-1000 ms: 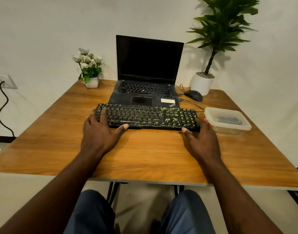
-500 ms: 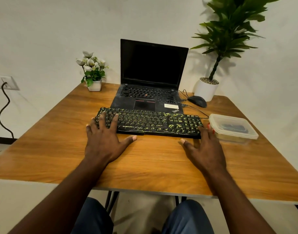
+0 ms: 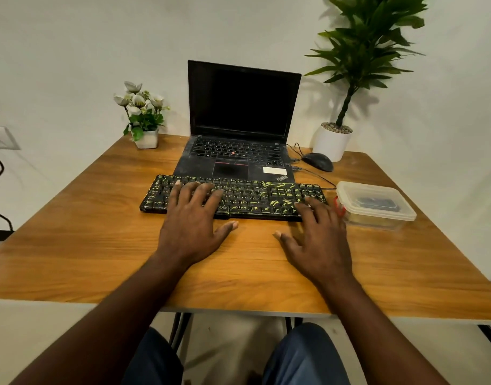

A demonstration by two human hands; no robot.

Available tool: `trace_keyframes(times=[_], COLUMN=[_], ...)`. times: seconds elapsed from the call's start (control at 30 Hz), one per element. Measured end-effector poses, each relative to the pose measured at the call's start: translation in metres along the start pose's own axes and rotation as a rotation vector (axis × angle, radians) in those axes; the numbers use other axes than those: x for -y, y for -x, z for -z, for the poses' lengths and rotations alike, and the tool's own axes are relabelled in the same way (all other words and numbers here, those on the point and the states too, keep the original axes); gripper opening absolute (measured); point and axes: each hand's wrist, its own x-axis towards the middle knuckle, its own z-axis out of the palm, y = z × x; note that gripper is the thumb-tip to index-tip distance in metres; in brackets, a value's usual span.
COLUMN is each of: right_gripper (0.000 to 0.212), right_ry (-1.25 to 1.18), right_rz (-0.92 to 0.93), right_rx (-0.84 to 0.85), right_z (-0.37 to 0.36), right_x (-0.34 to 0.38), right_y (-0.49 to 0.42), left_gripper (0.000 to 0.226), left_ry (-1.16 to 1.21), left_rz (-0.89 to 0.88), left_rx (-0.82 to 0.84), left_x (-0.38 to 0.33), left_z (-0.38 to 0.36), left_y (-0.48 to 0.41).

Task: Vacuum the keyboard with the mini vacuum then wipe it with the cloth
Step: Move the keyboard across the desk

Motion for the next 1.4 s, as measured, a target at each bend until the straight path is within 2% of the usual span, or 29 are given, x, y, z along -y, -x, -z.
trace_keyframes(times=[0.17,0.3,0.43,0.87,1.13,1.27,1.4], right_gripper=[0.066,0.060,0.057,0.054,0.054,0.051,0.057], right_ry=[-0.039,-0.018,-0.032,-0.054,-0.094,-0.181,-0.241], right_rz=[0.069,0.129,0.122,0.100,0.114,0.047,-0.160], right_rx=[-0.009,0.007,0.005,-0.015,-0.054,-0.104,-0.138], right_z=[-0.002,-0.007,-0.012,-0.014,0.002,0.010,0.014], right_x=[0.007,0.019,0.028,0.032,0.024,0.013,-0.010], right_y=[0.000,-0.004,-0.009,-0.010,0.026,0.038,0.037], left_gripper=[0.052,0.039,0.040,0.051,0.036,0.024,0.024], left_ry=[0.031,0.022,-0.016,-0.015,0.023,0.051,0.062], left_rz=[-0.120,-0.134,-0.091,-0.059,-0.082,-0.092,-0.075], left_rx=[-0.097,-0.069,-0.015,0.000,-0.061,-0.088,-0.092], left_x=[-0.006,-0.016,-0.029,-0.041,-0.054,-0.048,-0.038], left_z=[-0.001,-0.002,-0.006,-0.007,0.009,0.018,0.026], left_y=[0.001,0.000,-0.004,-0.004,0.030,0.049,0.065])
